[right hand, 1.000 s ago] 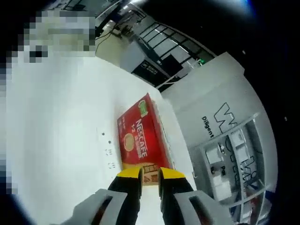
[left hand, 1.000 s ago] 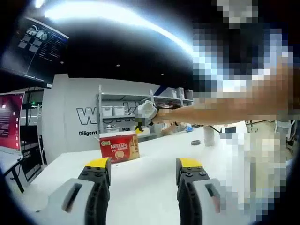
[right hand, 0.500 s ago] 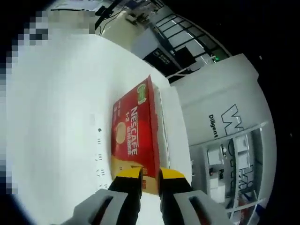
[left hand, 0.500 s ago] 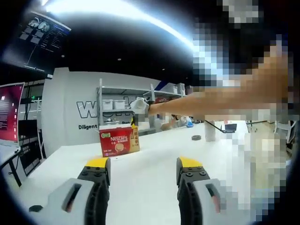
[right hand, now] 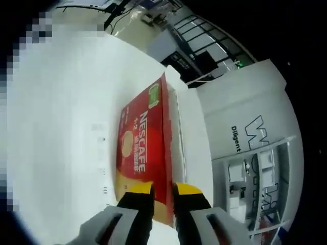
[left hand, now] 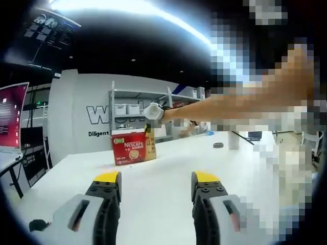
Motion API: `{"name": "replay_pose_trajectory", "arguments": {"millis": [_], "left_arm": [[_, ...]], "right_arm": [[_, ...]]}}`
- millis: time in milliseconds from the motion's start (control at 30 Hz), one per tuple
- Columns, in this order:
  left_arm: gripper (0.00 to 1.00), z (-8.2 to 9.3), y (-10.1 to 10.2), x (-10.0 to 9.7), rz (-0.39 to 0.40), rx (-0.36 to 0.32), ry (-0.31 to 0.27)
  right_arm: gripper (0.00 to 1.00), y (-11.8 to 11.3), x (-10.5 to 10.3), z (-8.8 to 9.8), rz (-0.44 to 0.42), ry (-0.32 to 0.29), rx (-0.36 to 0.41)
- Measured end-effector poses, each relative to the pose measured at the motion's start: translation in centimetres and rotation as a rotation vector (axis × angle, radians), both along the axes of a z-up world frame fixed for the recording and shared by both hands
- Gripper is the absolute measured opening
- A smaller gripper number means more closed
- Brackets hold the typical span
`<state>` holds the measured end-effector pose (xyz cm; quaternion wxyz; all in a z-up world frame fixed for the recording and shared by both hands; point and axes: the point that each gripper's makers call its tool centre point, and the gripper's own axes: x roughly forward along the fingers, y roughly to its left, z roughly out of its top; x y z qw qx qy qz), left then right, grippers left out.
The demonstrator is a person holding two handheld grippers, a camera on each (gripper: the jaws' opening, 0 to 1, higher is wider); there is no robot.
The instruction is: Tear open the coffee pouch, take out the coffee, and pour the coffee from the pouch into the cup
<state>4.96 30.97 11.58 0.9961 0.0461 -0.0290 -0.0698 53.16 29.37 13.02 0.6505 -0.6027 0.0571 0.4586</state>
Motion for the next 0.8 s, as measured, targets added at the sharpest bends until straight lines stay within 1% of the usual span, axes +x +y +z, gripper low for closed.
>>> {"name": "replay_pose_trajectory", "arguments": {"millis": [67,100,133,200,367,533,700,800], "left_arm": [[0.57,0.0,-0.1,0.1,-0.003,0.000,0.000],[0.57,0.0,-0.1,0.1,-0.004,0.000,0.000],[0.57,0.0,-0.2,0.1,-0.005,0.000,0.001],[0.57,-0.1,-0.2,0.1,-0.006,0.000,0.002],[0.57,0.0,-0.2,0.0,-0.004,0.001,0.000],[0.57,0.1,-0.9,0.1,-0.018,-0.002,0.000],[0.57,0.5,-2.0,0.2,-0.039,0.004,-0.005],[0.58,0.6,-2.4,0.3,-0.051,0.005,-0.008]], "right_arm": [[0.14,0.3,0.2,0.1,0.004,-0.001,-0.002],[0.09,0.4,0.2,0.2,0.000,-0.006,-0.002],[0.06,0.3,0.3,0.2,-0.002,-0.010,0.000],[0.04,0.2,0.1,0.2,-0.010,0.003,0.005],[0.03,0.0,-0.5,0.1,-0.006,0.006,0.015],[0.02,-0.7,-2.9,-0.2,0.021,-0.030,-0.003],[0.02,-1.5,-4.3,-0.5,0.049,-0.078,0.031],[0.02,-2.1,-5.8,-1.0,0.068,-0.101,0.052]]}}
